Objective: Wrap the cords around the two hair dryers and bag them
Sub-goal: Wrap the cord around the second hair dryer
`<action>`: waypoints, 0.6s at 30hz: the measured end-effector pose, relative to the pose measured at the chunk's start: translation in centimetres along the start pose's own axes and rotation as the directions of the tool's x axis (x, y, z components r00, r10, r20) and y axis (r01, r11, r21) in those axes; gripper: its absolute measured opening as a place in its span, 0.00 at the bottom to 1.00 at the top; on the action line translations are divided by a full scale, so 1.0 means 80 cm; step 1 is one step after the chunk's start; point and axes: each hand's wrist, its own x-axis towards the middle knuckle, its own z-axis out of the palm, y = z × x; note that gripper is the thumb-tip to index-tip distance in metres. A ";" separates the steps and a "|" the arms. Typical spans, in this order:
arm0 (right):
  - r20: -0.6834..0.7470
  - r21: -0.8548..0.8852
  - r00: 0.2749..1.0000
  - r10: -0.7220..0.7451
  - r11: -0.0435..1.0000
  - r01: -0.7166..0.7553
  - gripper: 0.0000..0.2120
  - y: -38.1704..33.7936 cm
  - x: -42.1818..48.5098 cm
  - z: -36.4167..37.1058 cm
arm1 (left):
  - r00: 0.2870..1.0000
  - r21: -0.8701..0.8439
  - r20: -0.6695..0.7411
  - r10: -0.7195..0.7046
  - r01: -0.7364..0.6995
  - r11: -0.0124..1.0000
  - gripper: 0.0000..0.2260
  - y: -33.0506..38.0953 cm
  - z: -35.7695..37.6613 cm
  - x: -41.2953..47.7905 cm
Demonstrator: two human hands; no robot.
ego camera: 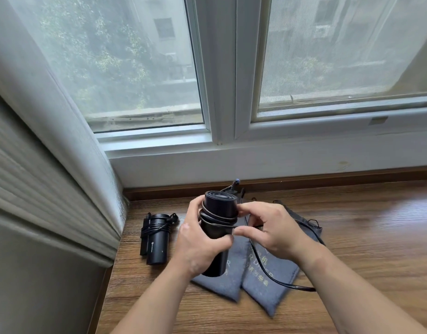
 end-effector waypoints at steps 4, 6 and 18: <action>-0.116 -0.021 0.993 -0.030 0.999 0.028 0.22 0.004 -0.002 0.009 | 1.000 -0.070 0.010 -0.012 0.013 0.997 0.33 0.001 0.001 -0.004; -0.181 -0.033 0.983 0.016 0.999 -0.022 0.20 0.005 -0.005 0.009 | 0.999 -0.170 0.010 -0.034 0.035 0.985 0.30 -0.002 -0.002 -0.003; 0.046 0.385 0.967 0.249 0.889 -0.247 0.12 0.024 -0.016 -0.004 | 0.943 -0.559 0.330 0.039 0.162 0.813 0.35 -0.006 -0.018 0.002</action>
